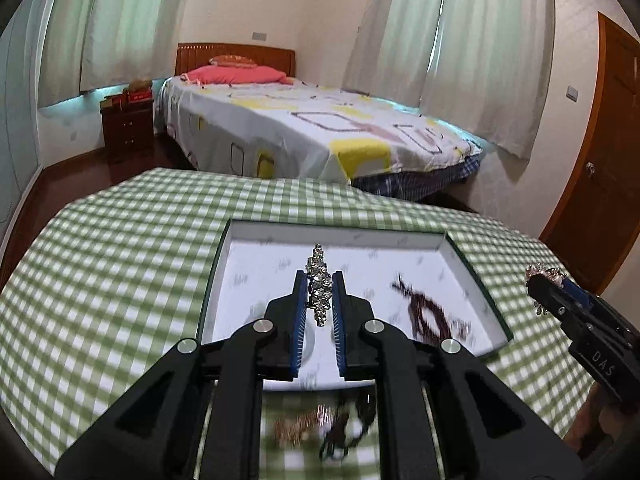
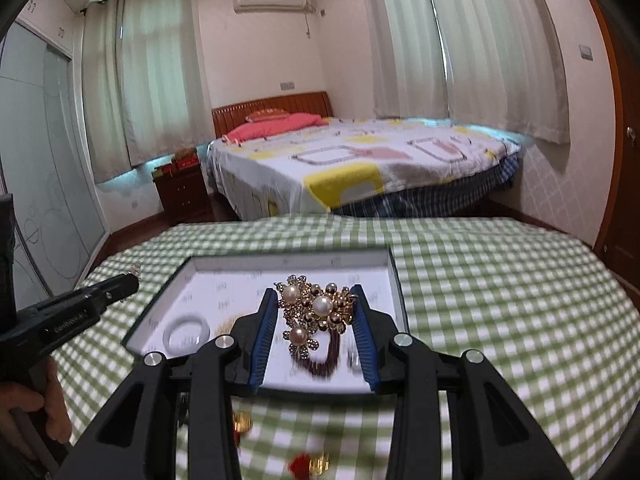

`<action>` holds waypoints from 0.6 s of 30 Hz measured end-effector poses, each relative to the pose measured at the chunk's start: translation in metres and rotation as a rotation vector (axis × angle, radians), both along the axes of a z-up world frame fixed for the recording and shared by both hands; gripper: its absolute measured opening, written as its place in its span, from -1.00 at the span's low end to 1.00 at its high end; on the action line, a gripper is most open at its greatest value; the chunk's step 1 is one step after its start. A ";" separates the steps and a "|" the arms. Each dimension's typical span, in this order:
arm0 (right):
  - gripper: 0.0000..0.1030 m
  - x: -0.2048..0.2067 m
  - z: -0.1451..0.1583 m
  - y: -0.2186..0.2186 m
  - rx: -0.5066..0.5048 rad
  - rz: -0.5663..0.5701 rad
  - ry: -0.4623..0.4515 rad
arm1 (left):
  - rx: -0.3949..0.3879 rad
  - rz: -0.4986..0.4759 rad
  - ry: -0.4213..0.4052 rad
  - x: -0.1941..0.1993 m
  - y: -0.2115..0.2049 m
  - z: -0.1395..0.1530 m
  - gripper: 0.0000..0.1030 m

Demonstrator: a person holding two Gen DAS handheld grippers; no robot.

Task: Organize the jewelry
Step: 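Carry both brooches into the green box and open both grippers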

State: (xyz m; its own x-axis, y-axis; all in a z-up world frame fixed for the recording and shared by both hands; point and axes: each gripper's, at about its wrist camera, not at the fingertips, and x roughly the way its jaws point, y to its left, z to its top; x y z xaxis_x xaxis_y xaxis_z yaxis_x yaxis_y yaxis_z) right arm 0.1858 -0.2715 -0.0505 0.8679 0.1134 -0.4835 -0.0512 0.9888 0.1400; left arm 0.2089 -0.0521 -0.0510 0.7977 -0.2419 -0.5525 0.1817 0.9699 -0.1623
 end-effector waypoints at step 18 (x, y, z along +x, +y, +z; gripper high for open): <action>-0.27 0.110 -0.074 -0.029 0.047 -0.011 0.247 | 0.072 0.025 0.244 0.124 -0.006 -0.076 -0.76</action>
State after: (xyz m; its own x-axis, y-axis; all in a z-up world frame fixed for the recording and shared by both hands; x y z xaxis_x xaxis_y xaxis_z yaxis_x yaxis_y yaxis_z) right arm 0.2959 -0.3001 -0.1246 0.7257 0.1322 -0.6752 0.0008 0.9812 0.1930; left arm 0.3333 -0.0577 -0.1273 0.6442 -0.1767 -0.7441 0.1211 0.9842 -0.1289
